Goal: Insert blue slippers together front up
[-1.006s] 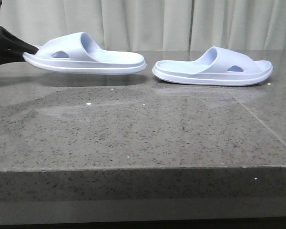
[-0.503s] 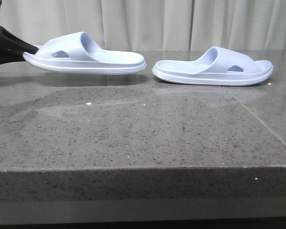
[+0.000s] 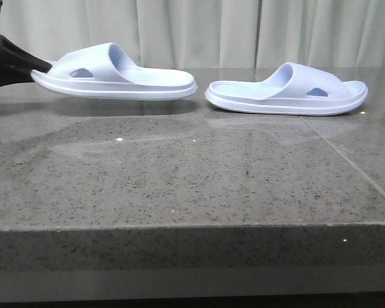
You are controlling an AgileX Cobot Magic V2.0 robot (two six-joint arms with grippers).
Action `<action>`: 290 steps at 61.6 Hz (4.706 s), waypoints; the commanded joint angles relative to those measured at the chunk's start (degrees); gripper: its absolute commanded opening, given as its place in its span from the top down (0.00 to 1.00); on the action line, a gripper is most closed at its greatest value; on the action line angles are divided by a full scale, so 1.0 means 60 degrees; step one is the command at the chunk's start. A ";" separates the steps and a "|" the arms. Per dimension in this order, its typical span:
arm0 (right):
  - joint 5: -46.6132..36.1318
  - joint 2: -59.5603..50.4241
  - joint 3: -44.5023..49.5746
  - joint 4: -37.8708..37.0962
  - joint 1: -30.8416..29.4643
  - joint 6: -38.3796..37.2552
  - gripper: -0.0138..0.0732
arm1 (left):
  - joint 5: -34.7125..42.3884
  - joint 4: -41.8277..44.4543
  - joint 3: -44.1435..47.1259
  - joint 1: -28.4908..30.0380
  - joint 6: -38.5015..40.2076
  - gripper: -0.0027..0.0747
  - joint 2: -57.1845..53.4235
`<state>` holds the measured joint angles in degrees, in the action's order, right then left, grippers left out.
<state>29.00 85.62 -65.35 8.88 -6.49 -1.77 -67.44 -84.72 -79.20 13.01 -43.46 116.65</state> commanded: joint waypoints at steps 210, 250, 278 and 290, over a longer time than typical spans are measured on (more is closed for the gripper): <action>0.7026 0.3887 -0.3749 1.1487 -0.2313 0.5335 0.97 | -0.0752 -0.0763 -0.0169 0.0045 0.0094 0.99 -0.0435; 0.5847 0.4360 -0.3749 1.1983 -0.0707 0.5335 0.97 | -0.0881 -0.0835 -0.0169 -0.0013 0.0094 0.99 -0.0435; 0.5586 0.4691 -0.3749 1.2517 0.0298 0.5335 0.97 | -0.0881 -0.2311 -0.0169 -0.1523 0.0115 0.99 -0.0435; 0.5607 0.4691 -0.3749 1.2683 0.0717 0.5345 0.97 | -0.0772 -0.2327 -0.0169 -0.1942 0.0115 0.99 -0.0435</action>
<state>59.51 117.12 -86.56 80.10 -3.78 29.68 -65.47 -93.42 -78.97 3.01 -43.36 116.78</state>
